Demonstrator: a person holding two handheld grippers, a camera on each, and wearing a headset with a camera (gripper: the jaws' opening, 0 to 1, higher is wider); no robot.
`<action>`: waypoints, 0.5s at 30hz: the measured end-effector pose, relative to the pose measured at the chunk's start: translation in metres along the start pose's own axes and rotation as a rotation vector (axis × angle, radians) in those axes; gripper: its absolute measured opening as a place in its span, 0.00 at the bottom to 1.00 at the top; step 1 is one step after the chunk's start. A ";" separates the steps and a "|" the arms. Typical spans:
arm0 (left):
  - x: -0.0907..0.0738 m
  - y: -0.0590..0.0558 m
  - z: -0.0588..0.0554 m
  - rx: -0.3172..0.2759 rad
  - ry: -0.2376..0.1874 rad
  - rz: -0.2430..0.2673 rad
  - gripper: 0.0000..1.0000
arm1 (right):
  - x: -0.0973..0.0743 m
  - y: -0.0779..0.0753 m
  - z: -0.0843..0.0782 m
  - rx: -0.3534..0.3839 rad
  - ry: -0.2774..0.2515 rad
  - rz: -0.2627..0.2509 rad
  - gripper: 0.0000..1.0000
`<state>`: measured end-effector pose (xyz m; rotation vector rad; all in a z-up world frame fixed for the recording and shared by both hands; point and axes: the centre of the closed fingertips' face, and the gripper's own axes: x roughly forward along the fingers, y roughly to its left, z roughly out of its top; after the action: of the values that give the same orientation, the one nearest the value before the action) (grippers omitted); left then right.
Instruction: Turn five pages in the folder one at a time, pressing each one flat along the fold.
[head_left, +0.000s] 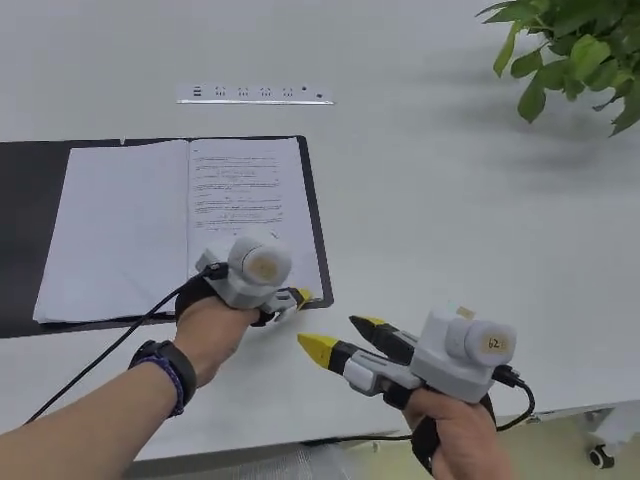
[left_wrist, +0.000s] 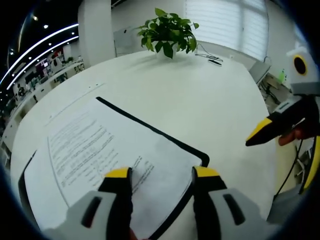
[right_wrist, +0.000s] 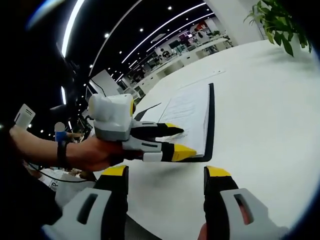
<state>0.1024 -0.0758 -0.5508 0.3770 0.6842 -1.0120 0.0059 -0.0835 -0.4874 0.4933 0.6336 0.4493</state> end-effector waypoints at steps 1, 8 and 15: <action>0.000 0.001 0.000 -0.003 -0.002 0.003 0.46 | 0.001 -0.001 0.002 -0.001 -0.002 -0.001 0.59; -0.001 0.005 0.001 -0.021 -0.011 0.013 0.41 | 0.024 -0.019 0.032 0.043 -0.075 -0.008 0.53; -0.001 0.007 0.000 -0.036 -0.020 0.006 0.39 | 0.060 -0.037 0.051 0.083 -0.101 0.002 0.47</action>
<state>0.1078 -0.0721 -0.5498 0.3369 0.6826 -0.9956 0.0912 -0.0964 -0.4990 0.5919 0.5559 0.3991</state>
